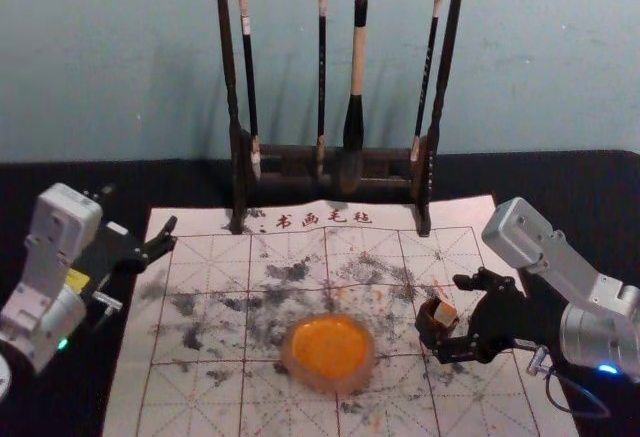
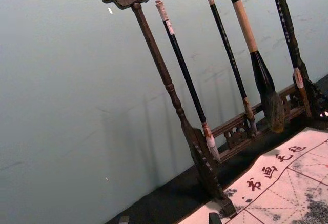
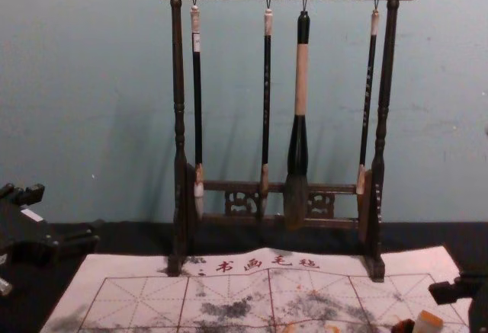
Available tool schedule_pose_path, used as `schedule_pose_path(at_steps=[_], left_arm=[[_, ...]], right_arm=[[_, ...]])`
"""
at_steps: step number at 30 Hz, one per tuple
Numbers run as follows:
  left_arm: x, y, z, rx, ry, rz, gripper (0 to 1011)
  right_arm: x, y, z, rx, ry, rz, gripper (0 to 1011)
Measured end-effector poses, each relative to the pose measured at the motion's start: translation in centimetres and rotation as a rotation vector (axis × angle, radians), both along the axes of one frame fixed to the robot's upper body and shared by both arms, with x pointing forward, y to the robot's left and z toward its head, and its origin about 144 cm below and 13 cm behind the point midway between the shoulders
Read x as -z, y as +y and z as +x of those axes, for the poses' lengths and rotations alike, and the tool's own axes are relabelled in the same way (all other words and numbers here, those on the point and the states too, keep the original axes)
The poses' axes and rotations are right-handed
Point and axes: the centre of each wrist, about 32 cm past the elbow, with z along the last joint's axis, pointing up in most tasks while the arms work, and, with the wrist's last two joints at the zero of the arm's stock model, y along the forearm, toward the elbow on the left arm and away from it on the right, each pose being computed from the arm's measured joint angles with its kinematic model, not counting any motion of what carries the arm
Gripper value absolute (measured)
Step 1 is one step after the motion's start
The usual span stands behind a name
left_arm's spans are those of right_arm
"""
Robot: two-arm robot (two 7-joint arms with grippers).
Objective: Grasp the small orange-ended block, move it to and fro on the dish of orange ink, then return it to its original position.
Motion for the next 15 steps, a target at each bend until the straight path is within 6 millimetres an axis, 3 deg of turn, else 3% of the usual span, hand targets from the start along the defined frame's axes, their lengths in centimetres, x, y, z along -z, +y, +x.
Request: schedule_pose_path(at_steps=[10, 15], left_arm=[[0.0, 0.0, 0.0, 0.000, 0.000, 0.000, 1001], [0.0, 0.0, 0.0, 0.000, 0.000, 0.000, 1001]], right_arm=[[-0.3, 0.1, -1.0, 0.043, -0.159, 0.116, 1000], [-0.2, 0.4, -1.6, 0.175, -0.295, 0.208, 1000]])
